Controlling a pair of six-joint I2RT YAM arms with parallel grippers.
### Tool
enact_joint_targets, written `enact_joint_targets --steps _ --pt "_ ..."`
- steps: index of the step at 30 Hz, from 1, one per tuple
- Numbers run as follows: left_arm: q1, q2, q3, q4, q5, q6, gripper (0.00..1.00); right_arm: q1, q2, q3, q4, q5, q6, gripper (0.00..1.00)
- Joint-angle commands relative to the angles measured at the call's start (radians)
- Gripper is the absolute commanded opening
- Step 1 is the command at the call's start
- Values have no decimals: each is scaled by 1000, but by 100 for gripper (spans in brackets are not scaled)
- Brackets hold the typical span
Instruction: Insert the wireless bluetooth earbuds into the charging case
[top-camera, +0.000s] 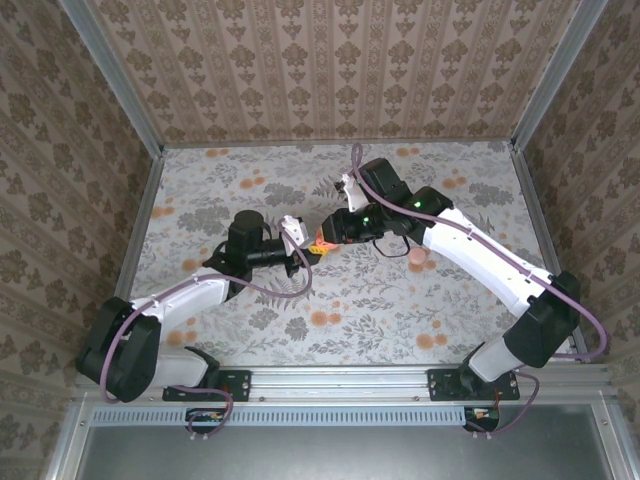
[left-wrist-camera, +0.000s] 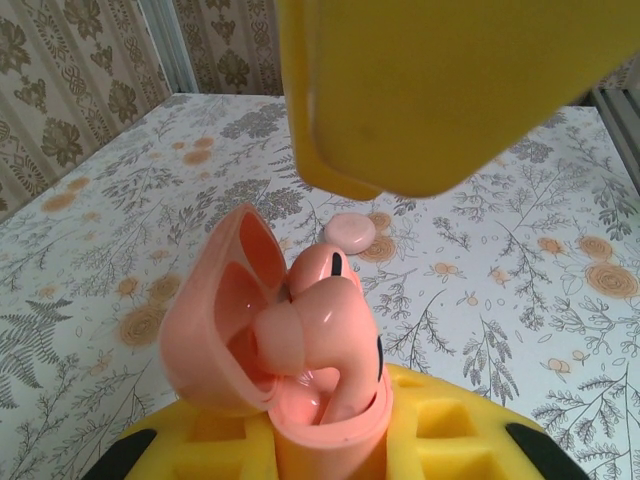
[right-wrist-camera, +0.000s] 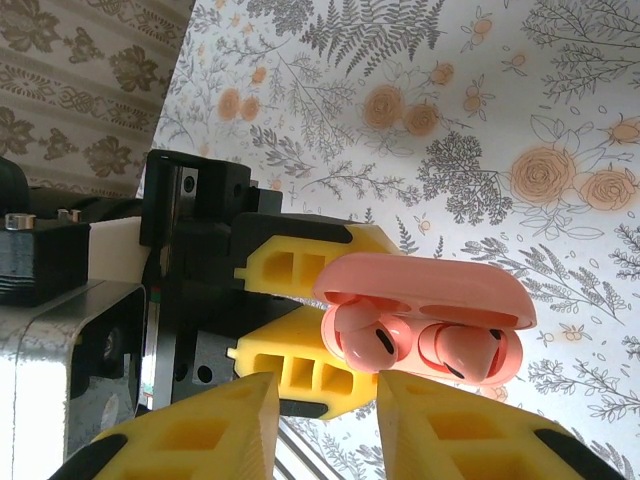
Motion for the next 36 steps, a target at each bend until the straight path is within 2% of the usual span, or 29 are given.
enact_joint_targets --steps 1,36 --pt "-1 -22 30 -2 35 22 18 -6 19 36 -31 -26 -31 31" --pt "0 -45 27 -6 39 19 18 -6 93 57 -5 -31 -20 27"
